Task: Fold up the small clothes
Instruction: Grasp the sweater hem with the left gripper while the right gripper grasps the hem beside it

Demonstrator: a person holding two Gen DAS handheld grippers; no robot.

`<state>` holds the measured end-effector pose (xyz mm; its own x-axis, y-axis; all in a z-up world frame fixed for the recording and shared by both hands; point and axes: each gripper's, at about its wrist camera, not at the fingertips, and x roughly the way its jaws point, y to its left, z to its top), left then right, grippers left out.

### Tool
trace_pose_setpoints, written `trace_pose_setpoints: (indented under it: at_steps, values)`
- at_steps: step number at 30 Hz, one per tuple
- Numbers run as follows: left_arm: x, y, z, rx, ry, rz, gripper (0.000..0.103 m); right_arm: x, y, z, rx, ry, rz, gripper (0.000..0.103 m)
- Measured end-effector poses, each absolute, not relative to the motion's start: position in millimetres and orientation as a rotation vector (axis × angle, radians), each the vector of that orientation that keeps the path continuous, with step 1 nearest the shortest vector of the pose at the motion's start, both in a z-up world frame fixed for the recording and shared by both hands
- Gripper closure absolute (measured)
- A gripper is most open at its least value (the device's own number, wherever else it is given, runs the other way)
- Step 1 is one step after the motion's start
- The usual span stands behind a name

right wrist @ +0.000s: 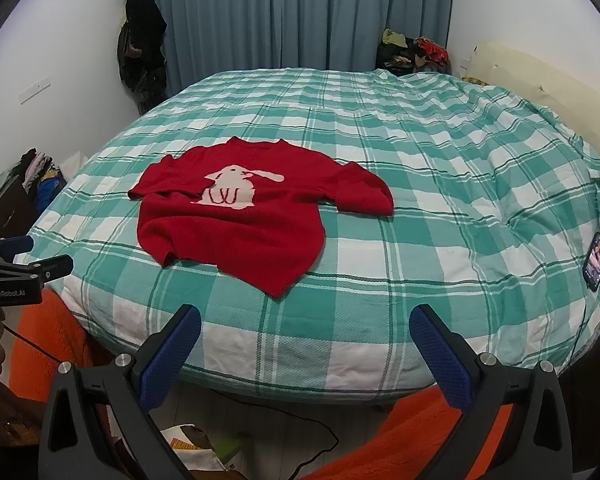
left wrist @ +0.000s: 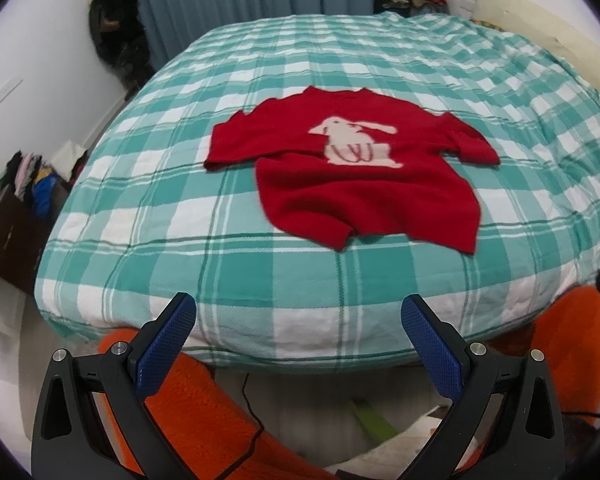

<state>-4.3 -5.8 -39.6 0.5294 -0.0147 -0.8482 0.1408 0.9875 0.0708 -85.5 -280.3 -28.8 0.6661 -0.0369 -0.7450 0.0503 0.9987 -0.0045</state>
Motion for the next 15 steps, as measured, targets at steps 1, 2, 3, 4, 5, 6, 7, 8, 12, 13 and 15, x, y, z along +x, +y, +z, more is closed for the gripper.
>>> trace_pose_setpoints:
  at_steps: [1, 2, 3, 4, 5, 6, 7, 8, 12, 13, 15]
  values:
    - [-2, -1, -42, 0.117, 1.014, -0.092, 0.001, -86, -280, -29, 0.018, 0.827, -0.042, 0.000]
    - [4, 9, -49, 0.064, 1.036, -0.095, 0.001, -86, -281, -28, 0.019, 0.808, -0.035, 0.000]
    - [9, 15, -54, 0.025, 1.055, -0.101, 0.001, -86, -282, -28, 0.021, 0.780, -0.026, 0.000]
    - [13, 24, -62, -0.035, 1.081, -0.116, 0.001, -86, -285, -29, 0.025, 0.751, -0.017, 0.000]
    - [18, 34, -71, -0.100, 1.108, -0.134, 0.001, -85, -288, -32, 0.032, 0.737, -0.014, 0.000]
    - [21, 42, -78, -0.151, 1.120, -0.142, 0.001, -82, -293, -36, 0.039, 0.737, -0.022, 0.000]
    - [23, 47, -83, -0.181, 1.120, -0.146, 0.001, -79, -296, -40, 0.046, 0.743, -0.032, 0.000]
    - [24, 49, -86, -0.200, 1.116, -0.157, 0.001, -77, -299, -44, 0.051, 0.748, -0.038, 0.000]
    - [44, 37, -110, -0.309, 1.115, -0.319, 0.001, -64, -308, -72, 0.089, 0.744, 0.032, 0.000]
    - [51, 34, -117, -0.325, 1.121, -0.337, 0.002, -55, -311, -88, 0.130, 0.768, 0.099, 0.000]
    - [72, 24, -138, -0.357, 1.139, -0.351, 0.003, -37, -319, -116, 0.262, 0.814, 0.203, 0.001]
